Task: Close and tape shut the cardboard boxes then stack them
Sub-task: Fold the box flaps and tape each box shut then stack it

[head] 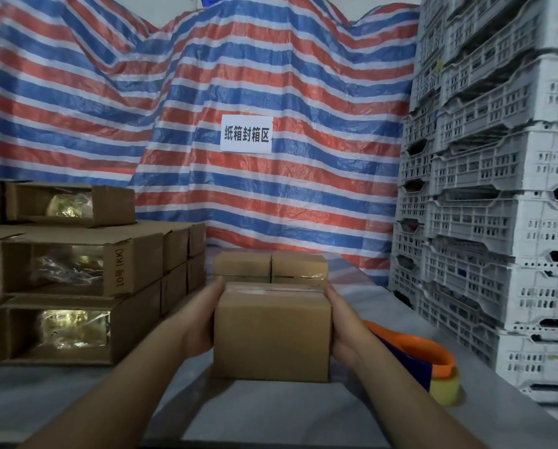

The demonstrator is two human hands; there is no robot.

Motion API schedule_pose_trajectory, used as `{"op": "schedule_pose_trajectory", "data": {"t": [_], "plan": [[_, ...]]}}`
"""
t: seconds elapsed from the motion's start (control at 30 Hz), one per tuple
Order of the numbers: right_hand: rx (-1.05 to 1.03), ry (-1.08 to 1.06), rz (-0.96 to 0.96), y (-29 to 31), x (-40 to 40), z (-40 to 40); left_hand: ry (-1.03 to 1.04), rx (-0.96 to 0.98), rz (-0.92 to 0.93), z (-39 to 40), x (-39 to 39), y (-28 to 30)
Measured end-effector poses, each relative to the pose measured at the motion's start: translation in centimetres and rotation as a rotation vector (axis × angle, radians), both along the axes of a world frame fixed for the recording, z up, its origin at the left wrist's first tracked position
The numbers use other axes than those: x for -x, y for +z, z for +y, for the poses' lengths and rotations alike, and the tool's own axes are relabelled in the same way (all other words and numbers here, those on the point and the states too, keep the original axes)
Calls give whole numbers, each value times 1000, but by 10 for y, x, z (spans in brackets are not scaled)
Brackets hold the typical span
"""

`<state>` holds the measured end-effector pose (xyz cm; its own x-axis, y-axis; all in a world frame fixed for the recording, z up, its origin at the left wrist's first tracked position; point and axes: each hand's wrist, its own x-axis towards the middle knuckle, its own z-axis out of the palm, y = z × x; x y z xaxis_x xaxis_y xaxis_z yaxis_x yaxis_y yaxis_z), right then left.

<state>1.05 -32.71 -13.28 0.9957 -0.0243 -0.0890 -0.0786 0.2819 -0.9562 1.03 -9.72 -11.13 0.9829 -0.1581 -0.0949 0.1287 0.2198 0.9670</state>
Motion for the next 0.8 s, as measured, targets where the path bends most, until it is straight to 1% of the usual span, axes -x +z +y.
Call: {"op": "schedule_pose_trajectory", "data": {"t": [0.07, 0.13, 0.17, 0.2, 0.23, 0.3, 0.37, 0.4, 0.47, 0.53, 0.6, 0.67, 0.73, 0.8], "plan": [[3, -101, 69, -3, 4, 4, 20, 56, -20, -3, 9, -14], [32, -218, 110, -5, 13, 9, 122, 44, -27, -11, 12, -23], [82, -239, 75, -6, 21, 12, 192, 39, -46, -14, 13, -26], [155, -250, -2, -8, 27, 15, 267, 21, -91, -15, 14, -29], [243, -231, -96, -10, 34, 17, 308, -52, -185, -14, 17, -35], [390, -132, -198, -14, 45, 18, 267, -238, -377, -11, 21, -48], [504, -86, -257, -20, 46, 18, 262, -289, -452, -8, 23, -56], [559, -95, -281, -23, 45, 17, 297, -310, -470, -8, 21, -57], [643, -137, -297, -19, 42, 17, 385, -425, -490, -13, 16, -51], [670, -174, -310, -12, 33, 14, 467, -511, -496, -15, 10, -41], [724, -233, -350, -5, 19, 11, 494, -517, -457, -15, 2, -28], [821, -297, -339, 5, 5, 10, 457, -506, -363, -14, -14, -13], [892, -338, -271, 14, -12, 9, 383, -475, -246, -16, -32, 1], [980, -335, -198, 24, -28, 10, 296, -419, -170, -17, -49, 8]]}}
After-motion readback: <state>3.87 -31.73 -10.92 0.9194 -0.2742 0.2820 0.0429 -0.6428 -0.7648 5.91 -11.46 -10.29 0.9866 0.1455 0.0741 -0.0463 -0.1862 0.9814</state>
